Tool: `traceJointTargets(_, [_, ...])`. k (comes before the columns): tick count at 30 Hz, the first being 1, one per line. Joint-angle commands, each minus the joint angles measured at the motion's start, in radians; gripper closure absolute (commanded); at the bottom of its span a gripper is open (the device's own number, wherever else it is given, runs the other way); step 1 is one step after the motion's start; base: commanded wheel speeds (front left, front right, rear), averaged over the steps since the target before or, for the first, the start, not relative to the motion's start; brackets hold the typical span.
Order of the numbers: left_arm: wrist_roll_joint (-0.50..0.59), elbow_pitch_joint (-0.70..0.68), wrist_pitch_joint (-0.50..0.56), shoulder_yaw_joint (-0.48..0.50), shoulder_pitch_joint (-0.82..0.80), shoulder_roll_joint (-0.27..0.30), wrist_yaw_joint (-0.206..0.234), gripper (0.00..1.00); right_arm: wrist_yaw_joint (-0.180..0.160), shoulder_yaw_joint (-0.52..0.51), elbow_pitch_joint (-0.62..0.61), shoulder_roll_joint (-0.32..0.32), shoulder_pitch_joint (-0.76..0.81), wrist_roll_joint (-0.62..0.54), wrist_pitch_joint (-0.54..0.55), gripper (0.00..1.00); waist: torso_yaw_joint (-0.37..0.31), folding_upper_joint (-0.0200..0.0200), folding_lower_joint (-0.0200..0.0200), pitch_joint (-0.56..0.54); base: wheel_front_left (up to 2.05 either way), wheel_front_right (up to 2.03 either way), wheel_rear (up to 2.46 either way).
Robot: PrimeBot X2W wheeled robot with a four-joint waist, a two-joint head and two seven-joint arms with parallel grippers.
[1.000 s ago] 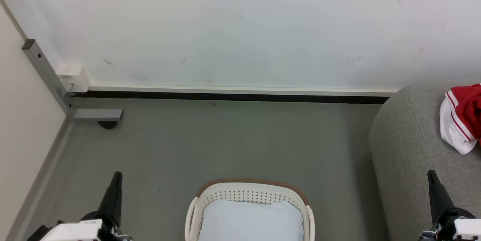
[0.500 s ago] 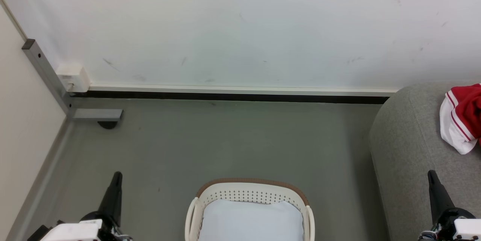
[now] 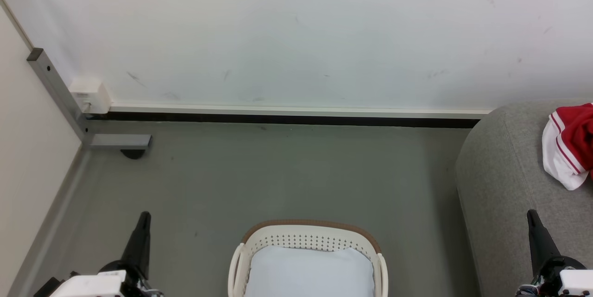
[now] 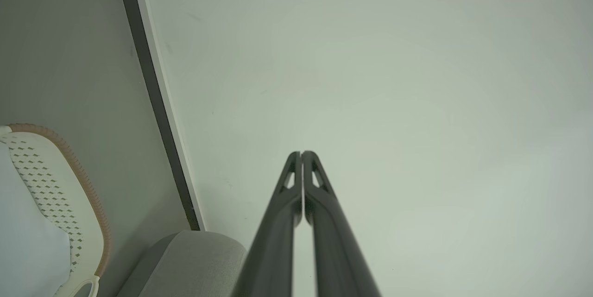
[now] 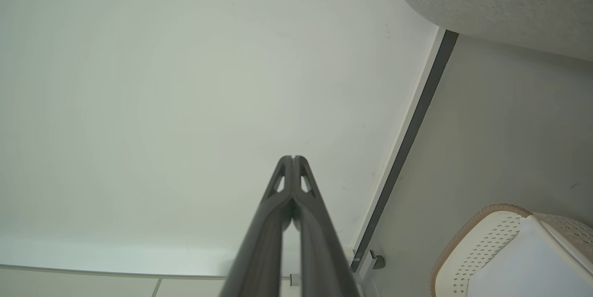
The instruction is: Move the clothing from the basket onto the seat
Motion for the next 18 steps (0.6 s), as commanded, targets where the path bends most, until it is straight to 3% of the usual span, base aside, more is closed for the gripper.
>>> traceJointTargets(1, [-0.014, 0.000, 0.003, 0.002, -0.009, 0.002, -0.005, 1.00, -0.002, -0.004, 0.002, 0.002, -0.013, -0.005, 0.003, 1.00, 0.000, -0.0001, 0.0000, 0.000, 0.00, 0.00, 0.00])
traceJointTargets(18, [-0.014, 0.000, 0.003, 0.002, -0.009, 0.002, -0.005, 1.00, -0.002, -0.006, 0.002, 0.003, -0.013, -0.007, 0.003, 1.00, 0.000, -0.0001, 0.0000, 0.000, 0.00, 0.00, 0.00])
